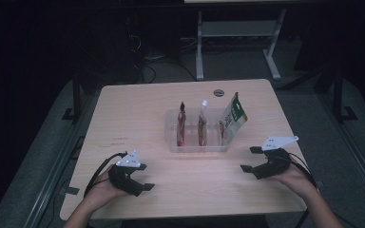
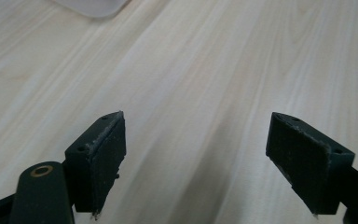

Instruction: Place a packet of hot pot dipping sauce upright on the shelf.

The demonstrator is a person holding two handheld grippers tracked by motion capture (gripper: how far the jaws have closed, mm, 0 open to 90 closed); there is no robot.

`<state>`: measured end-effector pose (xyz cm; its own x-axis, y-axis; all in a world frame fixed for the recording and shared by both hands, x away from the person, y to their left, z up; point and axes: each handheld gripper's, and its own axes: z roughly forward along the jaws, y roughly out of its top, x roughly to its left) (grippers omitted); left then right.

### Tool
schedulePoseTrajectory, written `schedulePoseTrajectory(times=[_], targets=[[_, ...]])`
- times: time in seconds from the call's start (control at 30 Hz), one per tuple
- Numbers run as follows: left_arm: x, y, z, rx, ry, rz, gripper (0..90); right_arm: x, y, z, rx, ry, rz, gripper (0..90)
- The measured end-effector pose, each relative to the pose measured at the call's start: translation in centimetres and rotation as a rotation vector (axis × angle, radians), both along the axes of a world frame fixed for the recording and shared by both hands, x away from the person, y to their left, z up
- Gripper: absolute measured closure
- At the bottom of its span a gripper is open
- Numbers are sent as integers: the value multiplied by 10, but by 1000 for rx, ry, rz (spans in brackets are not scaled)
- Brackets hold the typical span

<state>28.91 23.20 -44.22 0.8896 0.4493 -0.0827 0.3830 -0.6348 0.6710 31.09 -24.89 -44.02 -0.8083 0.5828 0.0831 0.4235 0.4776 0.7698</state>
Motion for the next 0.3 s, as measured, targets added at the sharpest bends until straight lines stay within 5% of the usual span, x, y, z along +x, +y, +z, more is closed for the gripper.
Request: schedulePoseTrajectory(times=[0.1, 0.3], targets=[[2, 2, -1, -8, 3, 9, 196, 0, 4, -4, -45, 0, 20, 165], [2, 3, -1, -2, 3, 12, 196, 0, 4, -5, -31, 7, 37, 162]])
